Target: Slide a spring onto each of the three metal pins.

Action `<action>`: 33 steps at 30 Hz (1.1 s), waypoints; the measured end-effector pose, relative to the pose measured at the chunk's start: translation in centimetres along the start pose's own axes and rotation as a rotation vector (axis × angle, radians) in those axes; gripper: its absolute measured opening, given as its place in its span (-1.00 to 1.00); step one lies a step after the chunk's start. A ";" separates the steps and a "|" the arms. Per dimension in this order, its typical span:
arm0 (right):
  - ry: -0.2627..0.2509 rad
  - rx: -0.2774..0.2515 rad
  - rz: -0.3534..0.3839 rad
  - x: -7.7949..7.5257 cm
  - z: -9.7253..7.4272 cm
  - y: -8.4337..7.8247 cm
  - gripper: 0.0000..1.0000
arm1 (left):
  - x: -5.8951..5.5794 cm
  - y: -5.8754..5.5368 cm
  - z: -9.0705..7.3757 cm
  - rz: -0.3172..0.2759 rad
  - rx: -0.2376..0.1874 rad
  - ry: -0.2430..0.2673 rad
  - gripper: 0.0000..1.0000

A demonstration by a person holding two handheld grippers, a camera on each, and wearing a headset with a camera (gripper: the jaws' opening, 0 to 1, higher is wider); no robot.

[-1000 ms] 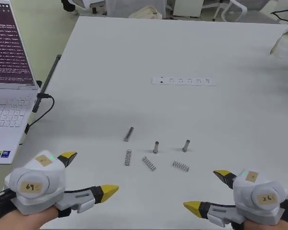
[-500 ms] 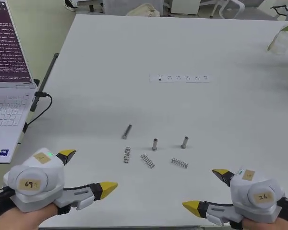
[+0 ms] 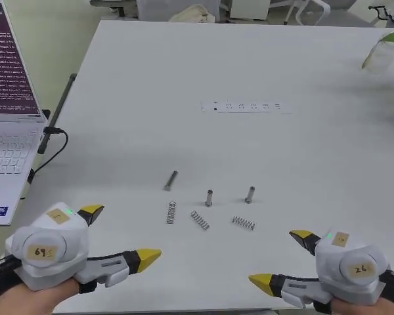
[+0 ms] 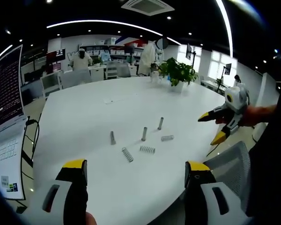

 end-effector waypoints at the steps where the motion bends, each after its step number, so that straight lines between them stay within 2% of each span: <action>1: -0.001 -0.002 0.001 0.0 0.0 0.0 0.49 | 0.0 0.0 0.0 -0.001 0.000 0.000 0.65; 11: -0.008 -0.040 0.042 -0.3 -0.3 0.6 0.47 | 0.4 -0.5 0.1 -0.008 0.007 0.004 0.65; 20: -0.003 -0.056 0.051 -0.4 -0.4 1.2 0.47 | 0.9 0.2 0.6 0.008 0.009 -0.007 0.65; 27: 0.002 -0.085 0.085 -0.9 -0.6 1.8 0.47 | 0.8 0.7 1.1 0.030 0.019 -0.020 0.65; 33: 0.007 -0.085 0.084 -1.2 -0.6 2.0 0.47 | 1.2 1.1 1.8 0.040 0.023 -0.025 0.65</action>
Point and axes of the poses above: the centre of the closed fingertips' face, and the gripper's own axes: z roughly forward along the fingers, x roughly to its left, y roughly out of its top, the point moved 4 cm from there along -z, roughly backward along the fingers, and after that the axes turned 2 degrees about -z, right-handed, at the moved point
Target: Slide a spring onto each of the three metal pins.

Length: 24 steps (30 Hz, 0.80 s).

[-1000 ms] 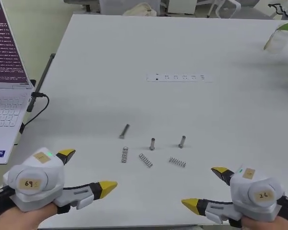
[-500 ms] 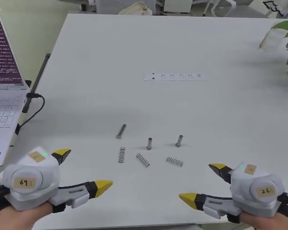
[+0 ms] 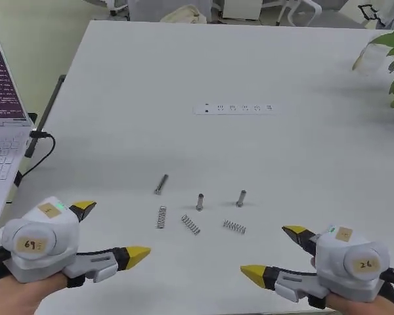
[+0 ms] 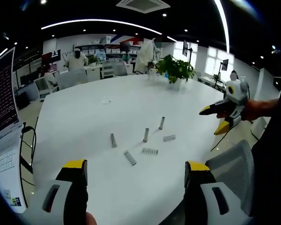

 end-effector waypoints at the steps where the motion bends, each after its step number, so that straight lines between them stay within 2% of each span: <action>1: 0.002 -0.002 0.001 -0.1 0.0 0.1 0.47 | 0.1 0.1 0.2 0.002 0.002 0.000 0.64; 6: 0.014 -0.030 0.016 -0.5 0.0 0.9 0.49 | 0.9 0.7 0.9 0.002 -0.002 0.003 0.63; 10: 0.016 -0.032 0.009 -0.9 0.1 1.4 0.50 | 1.6 1.4 1.9 0.010 0.003 0.006 0.62; 15: 0.010 -0.034 0.010 -1.7 0.1 1.5 0.50 | 2.3 2.6 2.9 -0.001 -0.014 0.005 0.59; 18: 0.012 -0.039 0.022 -1.9 0.2 1.7 0.50 | 2.8 3.6 3.8 -0.036 -0.044 -0.001 0.58; 24: 0.015 -0.029 0.024 -2.0 0.4 1.6 0.49 | 3.1 4.5 5.2 -0.040 -0.047 -0.001 0.53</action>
Point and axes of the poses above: the centre of the closed fingertips' face, and the gripper's own axes: z roughly forward along the fingers, x roughly to its left, y roughly out of its top, the point moved 4 cm from there along -z, roughly backward along the fingers, and after that the axes turned 2 degrees about -z, right-handed, at the moved point
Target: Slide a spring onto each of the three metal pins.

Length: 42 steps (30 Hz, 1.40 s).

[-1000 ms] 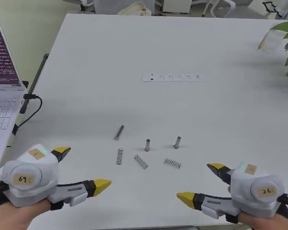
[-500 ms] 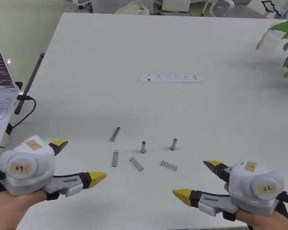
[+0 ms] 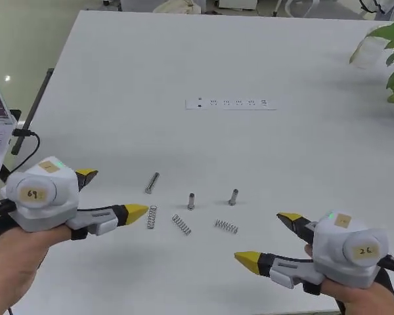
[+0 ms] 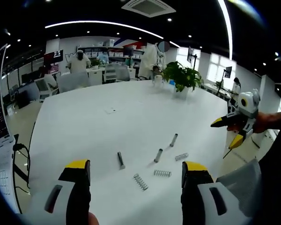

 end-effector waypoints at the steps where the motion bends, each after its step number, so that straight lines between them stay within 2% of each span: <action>1: 0.003 0.003 -0.001 0.0 0.0 -0.1 0.49 | 0.0 0.1 0.3 -0.001 -0.001 -0.001 0.53; 20: 0.007 0.031 -0.008 -0.2 -0.6 -0.1 0.45 | 1.2 0.9 3.5 -0.023 0.004 0.005 0.43; 33: -0.003 0.040 -0.015 -0.7 -1.0 0.1 0.42 | 2.0 1.1 6.4 -0.028 0.022 0.009 0.26; 39: -0.002 0.046 -0.015 -0.7 -0.9 0.1 0.40 | 2.4 0.9 7.9 -0.042 0.036 0.017 0.15; 42: -0.001 0.049 -0.018 -0.7 -0.8 0.2 0.39 | 2.5 0.6 8.7 -0.016 0.058 0.029 0.10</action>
Point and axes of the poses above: the centre of the closed fingertips' face, and the gripper's own axes: z roughly forward along the fingers, x roughly to its left, y roughly out of its top, the point moved 4 cm from there along -z, roughly backward along the fingers, and after that the axes turned 2 degrees about -z, right-handed, at the moved point
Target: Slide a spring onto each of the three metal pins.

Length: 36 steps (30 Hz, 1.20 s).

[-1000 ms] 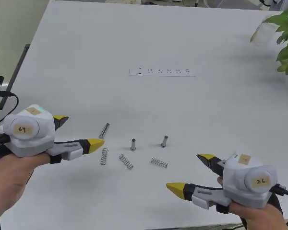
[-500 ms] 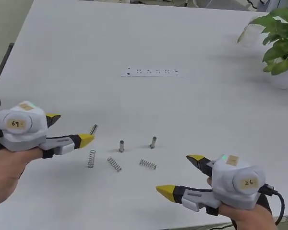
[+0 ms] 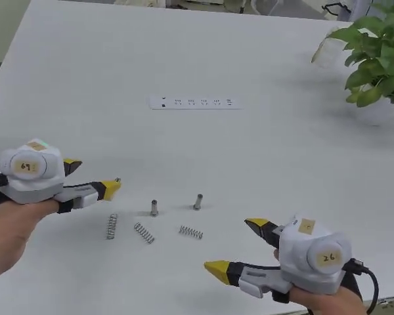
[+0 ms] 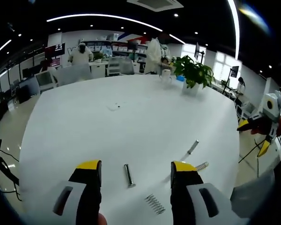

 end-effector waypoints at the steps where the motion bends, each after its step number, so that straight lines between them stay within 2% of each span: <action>1: 0.000 0.000 0.000 0.0 0.0 0.0 0.39 | 0.0 -0.1 0.2 0.006 0.005 0.002 0.08; 8: -0.007 0.007 0.012 -0.5 0.0 -0.4 0.38 | 0.1 -0.9 1.9 0.012 0.039 -0.001 0.00; 13: -0.010 0.012 0.017 -0.7 -0.2 -0.6 0.37 | 0.2 -1.2 3.1 -0.002 0.053 -0.006 -0.04; 14: -0.011 0.013 0.019 -0.8 -0.2 -0.7 0.37 | 0.3 -1.2 3.4 -0.022 0.051 -0.004 -0.05; 20: -0.015 0.019 0.024 -1.2 -0.2 -0.8 0.37 | 1.1 -1.4 4.5 -0.074 0.054 0.023 -0.24; 28: -0.019 0.023 0.031 -1.6 -0.1 -0.8 0.36 | 1.7 -2.5 6.1 -0.103 0.091 0.038 -0.39; 32: -0.019 0.030 0.035 -1.7 0.0 -0.9 0.35 | 2.1 -3.1 6.7 -0.123 0.111 0.057 -0.57; 36: -0.019 0.033 0.040 -1.8 0.1 -1.0 0.35 | 2.3 -3.6 7.3 -0.140 0.125 0.059 -0.65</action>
Point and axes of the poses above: the centre of the closed fingertips' face, and the gripper's own axes: z roughly forward along the fingers, x roughly to its left, y roughly out of its top, the point moved 4 cm from there along -z, roughly backward along the fingers, and after that the axes turned 2 degrees about -z, right-handed, at the moved point
